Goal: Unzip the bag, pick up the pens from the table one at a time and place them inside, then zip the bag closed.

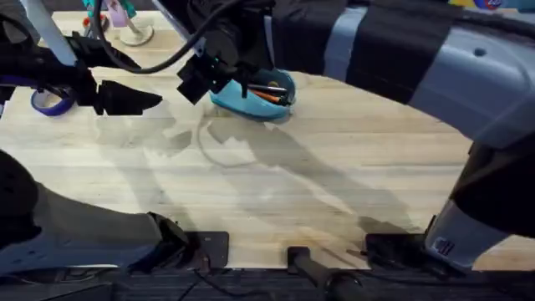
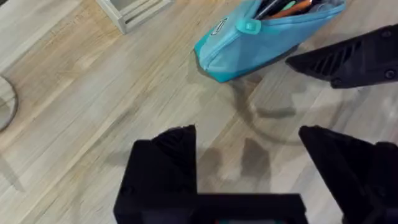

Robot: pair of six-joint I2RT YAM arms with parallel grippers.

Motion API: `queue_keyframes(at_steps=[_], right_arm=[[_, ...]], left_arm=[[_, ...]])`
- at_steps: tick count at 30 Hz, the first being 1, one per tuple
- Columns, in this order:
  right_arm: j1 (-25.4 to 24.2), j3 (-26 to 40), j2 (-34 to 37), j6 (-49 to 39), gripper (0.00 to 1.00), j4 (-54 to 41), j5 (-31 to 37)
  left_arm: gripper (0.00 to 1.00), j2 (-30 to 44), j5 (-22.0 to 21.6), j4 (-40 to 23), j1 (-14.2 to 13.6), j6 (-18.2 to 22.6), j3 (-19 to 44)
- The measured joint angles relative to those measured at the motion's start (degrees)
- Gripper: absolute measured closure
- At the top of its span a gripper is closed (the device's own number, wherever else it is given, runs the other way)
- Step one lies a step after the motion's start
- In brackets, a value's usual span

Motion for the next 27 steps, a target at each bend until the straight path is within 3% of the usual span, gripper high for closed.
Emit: queue_keyframes(at_steps=[10,22,27], right_arm=[[0.0,0.2,3.7,-5.7,0.005,1.6,-0.7],[-0.4,0.3,4.7,-5.0,0.017,4.0,-0.7],[-1.7,0.3,4.7,-3.7,0.117,3.9,-0.7]], left_arm=[[0.008,0.0,0.0,0.0,0.0,0.0,0.0],[0.007,0.0,0.0,0.0,0.0,0.0,0.0],[0.007,0.0,0.0,0.0,0.0,0.0,0.0]])
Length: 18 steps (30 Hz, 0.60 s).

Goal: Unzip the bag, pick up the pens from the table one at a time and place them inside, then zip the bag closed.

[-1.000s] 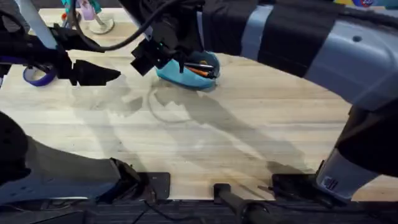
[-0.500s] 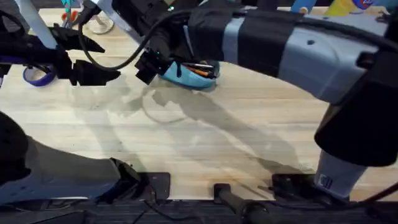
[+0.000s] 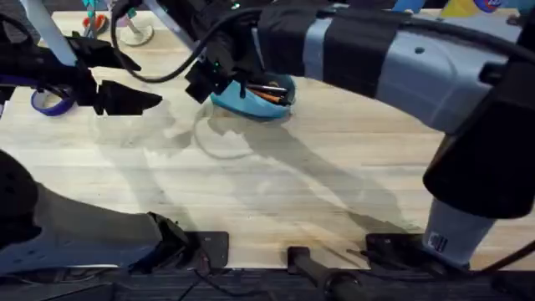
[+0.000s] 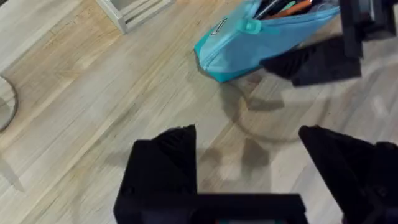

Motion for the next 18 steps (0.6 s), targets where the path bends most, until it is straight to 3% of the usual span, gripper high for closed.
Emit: queue_keyframes(at_steps=[5,18], right_arm=[[-1.2,0.0,0.0,0.8,0.204,-0.3,-0.5],[-1.0,0.0,0.9,1.0,0.3,-1.6,-4.1]], left_arm=[[0.007,0.0,0.0,0.0,0.0,0.0,0.0],[0.007,0.0,0.0,0.0,0.0,0.0,0.0]])
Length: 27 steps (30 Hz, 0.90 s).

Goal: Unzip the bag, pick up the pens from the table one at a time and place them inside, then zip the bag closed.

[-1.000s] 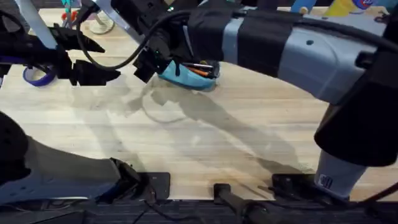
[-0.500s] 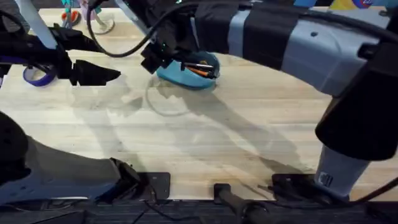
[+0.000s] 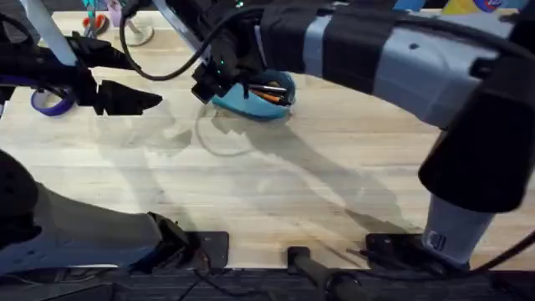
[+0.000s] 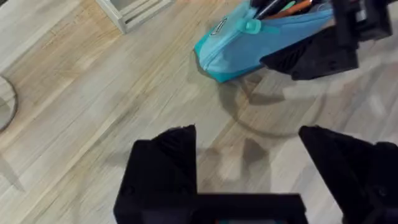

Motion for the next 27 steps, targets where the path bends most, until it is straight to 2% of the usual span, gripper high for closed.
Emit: queue_keyframes(at_steps=[8,18,27], right_arm=[[0.0,0.0,1.5,0.0,0.363,0.5,0.0],[0.0,0.0,1.5,0.0,0.368,2.6,1.5],[0.0,0.0,1.5,0.0,0.525,2.8,2.2]], left_arm=[[0.008,0.0,0.0,0.0,0.0,0.0,0.0],[0.007,0.0,0.0,0.0,0.0,0.0,0.0],[0.007,0.0,0.0,0.0,0.0,0.0,0.0]])
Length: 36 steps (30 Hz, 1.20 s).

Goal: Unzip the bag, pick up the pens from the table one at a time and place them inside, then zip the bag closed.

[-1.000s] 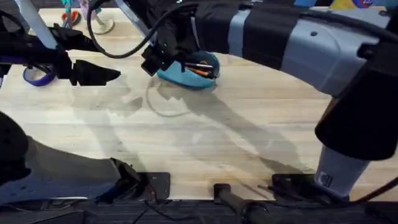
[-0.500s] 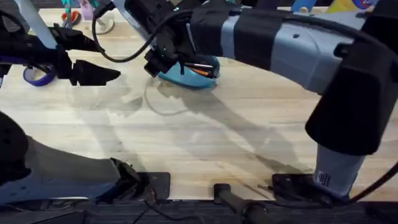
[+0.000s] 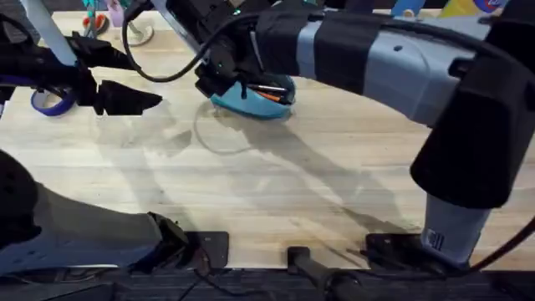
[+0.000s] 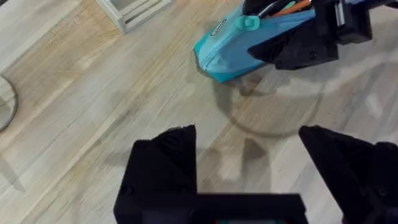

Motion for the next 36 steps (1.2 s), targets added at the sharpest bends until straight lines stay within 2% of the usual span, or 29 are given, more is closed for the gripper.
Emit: queue_keyframes(at_steps=[8,11,36], right_arm=[[0.0,0.0,0.0,0.0,0.799,0.5,0.6],[0.0,0.0,0.0,0.0,0.953,0.9,0.6],[1.3,0.0,-0.1,-6.3,0.971,1.3,4.1]], left_arm=[[0.007,0.0,0.0,0.0,0.0,0.0,0.0],[0.007,0.0,0.0,0.0,0.0,0.0,0.0],[0.007,0.0,0.0,0.0,0.0,0.0,0.0]])
